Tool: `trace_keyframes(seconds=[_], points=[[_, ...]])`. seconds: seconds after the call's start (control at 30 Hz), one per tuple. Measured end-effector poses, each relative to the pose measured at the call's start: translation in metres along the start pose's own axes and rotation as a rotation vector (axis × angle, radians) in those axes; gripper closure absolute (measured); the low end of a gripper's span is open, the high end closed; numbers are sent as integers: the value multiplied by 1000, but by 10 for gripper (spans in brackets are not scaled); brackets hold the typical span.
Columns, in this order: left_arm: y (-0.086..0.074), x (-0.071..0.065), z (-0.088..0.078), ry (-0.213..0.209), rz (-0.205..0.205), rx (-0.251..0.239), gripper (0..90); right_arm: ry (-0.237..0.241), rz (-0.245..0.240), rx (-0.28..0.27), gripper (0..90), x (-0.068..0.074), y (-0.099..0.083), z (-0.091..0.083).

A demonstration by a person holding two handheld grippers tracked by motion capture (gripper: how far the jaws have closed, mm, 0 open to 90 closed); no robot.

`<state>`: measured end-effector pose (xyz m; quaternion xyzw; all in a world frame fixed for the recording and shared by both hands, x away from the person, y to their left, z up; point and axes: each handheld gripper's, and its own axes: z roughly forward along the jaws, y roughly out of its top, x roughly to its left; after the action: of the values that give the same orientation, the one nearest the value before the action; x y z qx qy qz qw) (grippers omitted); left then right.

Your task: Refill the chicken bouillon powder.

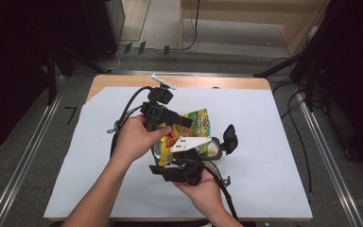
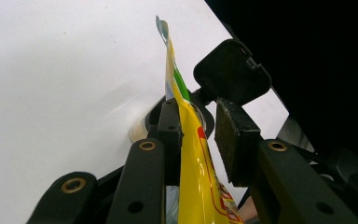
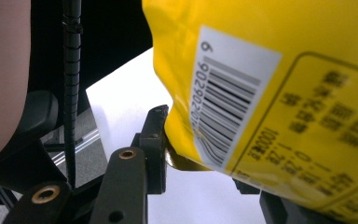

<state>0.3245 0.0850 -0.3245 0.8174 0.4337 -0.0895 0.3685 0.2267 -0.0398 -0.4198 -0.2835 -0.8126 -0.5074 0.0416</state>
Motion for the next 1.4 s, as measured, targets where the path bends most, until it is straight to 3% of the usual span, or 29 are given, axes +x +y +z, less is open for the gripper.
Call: trace_keyframes(seconds=[0.67, 1.4], points=[[-1, -5, -1, 14, 24, -3, 727, -11, -27, -5, 641, 2, 0, -1], [-2, -7, 8, 37, 42, 19, 733, -28, -5, -6, 644, 1, -8, 2]])
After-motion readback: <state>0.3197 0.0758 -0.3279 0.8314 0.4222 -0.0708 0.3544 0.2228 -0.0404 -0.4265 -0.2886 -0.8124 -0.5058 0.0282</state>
